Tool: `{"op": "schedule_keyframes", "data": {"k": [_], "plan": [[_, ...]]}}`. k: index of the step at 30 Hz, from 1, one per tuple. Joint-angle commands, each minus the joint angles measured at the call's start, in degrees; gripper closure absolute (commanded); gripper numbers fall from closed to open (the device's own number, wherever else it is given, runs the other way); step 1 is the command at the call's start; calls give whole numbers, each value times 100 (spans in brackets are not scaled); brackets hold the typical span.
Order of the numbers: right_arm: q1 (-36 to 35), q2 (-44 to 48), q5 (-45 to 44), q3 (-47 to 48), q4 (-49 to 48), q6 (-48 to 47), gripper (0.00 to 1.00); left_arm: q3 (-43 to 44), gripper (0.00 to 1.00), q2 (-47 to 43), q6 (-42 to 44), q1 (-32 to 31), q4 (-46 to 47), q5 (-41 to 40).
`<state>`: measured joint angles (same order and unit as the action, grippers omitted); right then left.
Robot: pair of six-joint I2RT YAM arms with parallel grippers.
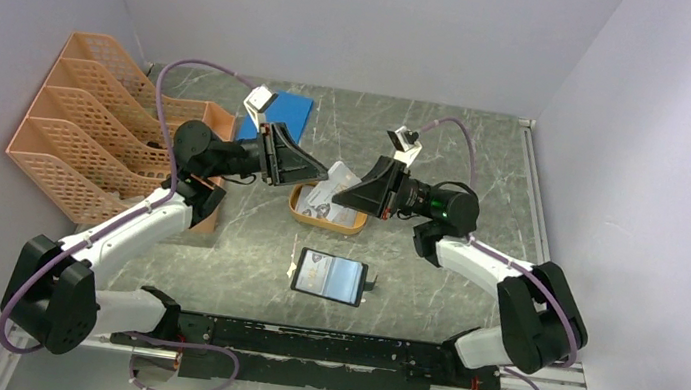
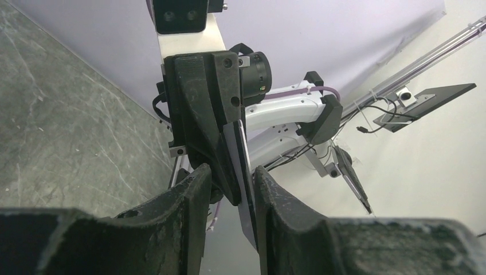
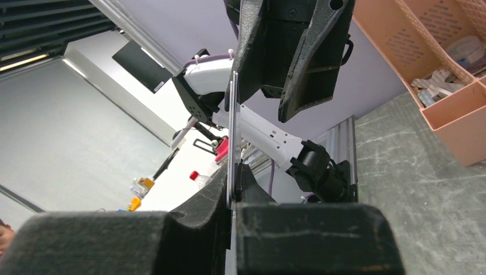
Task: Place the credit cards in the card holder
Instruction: Pick up the credit card from the storage box.
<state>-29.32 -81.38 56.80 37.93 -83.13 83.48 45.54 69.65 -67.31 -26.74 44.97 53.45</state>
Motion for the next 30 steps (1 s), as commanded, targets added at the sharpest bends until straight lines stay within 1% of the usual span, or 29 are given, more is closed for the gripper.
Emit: {"op": "schedule_keyframes", "data": {"k": [1, 8, 12, 15, 17, 24, 26, 29, 30], "plan": [[-71, -9, 134, 166, -662, 187, 100, -60, 61, -48, -74, -24, 421, 105], [-96, -75, 148, 214, -975, 388, 100, -98, 62, -17, -97, -24, 463, 113], [-105, -71, 156, 221, -1028, 417, 100, -97, 65, -6, -77, -24, 462, 114], [-108, -94, 143, 216, -1102, 472, 100, -132, 72, 9, -131, -24, 570, 128], [-106, -116, 137, 227, -1211, 550, 100, -133, 74, 14, -135, -24, 584, 139], [-103, -202, 115, 277, -1543, 766, 100, -164, 75, -3, -117, -24, 592, 148], [-109, -211, 113, 294, -1580, 774, 100, -159, 79, -11, -82, -23, 561, 157], [-103, -196, 140, 319, -1504, 750, 100, -185, 87, -27, -99, -24, 629, 173], [-106, -175, 155, 326, -1421, 698, 100, -186, 92, -34, -106, -24, 658, 182]]}}
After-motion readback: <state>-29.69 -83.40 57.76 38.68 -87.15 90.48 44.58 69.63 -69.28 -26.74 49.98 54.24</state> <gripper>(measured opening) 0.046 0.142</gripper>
